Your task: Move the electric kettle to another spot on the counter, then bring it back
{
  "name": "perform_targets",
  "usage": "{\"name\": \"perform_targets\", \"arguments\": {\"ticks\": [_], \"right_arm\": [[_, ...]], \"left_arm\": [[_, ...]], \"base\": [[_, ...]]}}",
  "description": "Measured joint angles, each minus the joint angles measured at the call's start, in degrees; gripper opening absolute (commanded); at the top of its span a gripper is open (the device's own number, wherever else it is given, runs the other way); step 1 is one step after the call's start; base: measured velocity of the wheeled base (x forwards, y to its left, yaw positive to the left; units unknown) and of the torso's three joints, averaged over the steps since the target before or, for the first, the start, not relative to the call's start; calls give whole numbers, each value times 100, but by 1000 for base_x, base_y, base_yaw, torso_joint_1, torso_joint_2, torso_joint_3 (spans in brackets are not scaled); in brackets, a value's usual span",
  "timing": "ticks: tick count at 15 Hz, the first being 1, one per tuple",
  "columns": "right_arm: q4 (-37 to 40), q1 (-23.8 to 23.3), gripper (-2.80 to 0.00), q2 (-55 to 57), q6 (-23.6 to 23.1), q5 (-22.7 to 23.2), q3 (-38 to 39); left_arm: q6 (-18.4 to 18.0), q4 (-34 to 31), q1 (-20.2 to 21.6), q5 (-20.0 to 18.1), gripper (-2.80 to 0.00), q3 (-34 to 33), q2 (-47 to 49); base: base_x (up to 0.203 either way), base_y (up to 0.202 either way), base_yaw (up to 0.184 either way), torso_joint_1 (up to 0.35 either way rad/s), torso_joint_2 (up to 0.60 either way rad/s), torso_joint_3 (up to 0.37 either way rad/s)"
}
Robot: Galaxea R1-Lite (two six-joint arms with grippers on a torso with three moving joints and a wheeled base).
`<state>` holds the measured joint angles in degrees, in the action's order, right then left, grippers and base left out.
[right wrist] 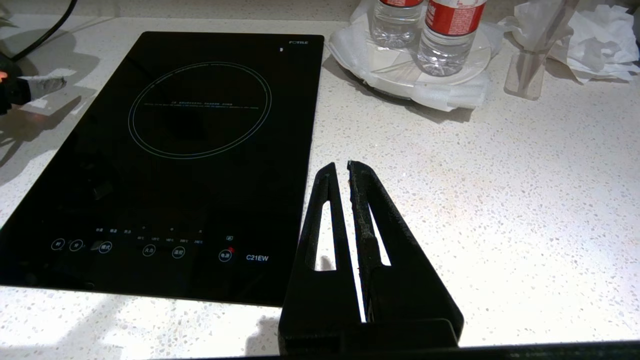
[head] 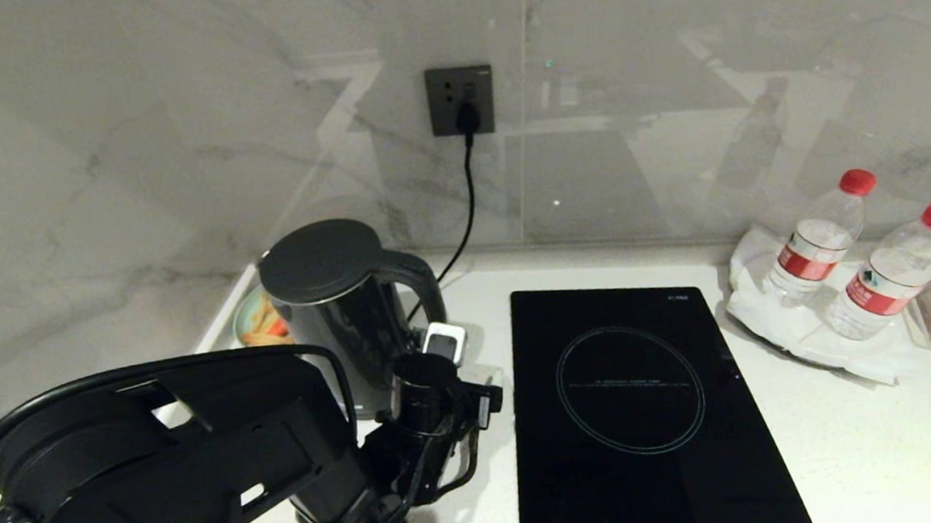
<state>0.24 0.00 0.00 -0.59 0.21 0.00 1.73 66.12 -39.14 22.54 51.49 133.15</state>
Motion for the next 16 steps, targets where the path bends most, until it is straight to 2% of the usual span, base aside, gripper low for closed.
{"name": "perform_targets", "arguments": {"ticks": [4,9,16], "right_arm": [[2,0,-280,0,2,-3,0],[2,0,-280,0,-3,0,0],[2,0,-280,0,1,-5,0]], "left_arm": [[13,30,-118,26,0,-248,-298],[11,417,-206,17,0,-704,-434],[33,446,-293,-2,0,-904,-377]], "base": [[0,0,0,0,0,0],[0,0,0,0,0,0],[0,0,0,0,0,0]]}}
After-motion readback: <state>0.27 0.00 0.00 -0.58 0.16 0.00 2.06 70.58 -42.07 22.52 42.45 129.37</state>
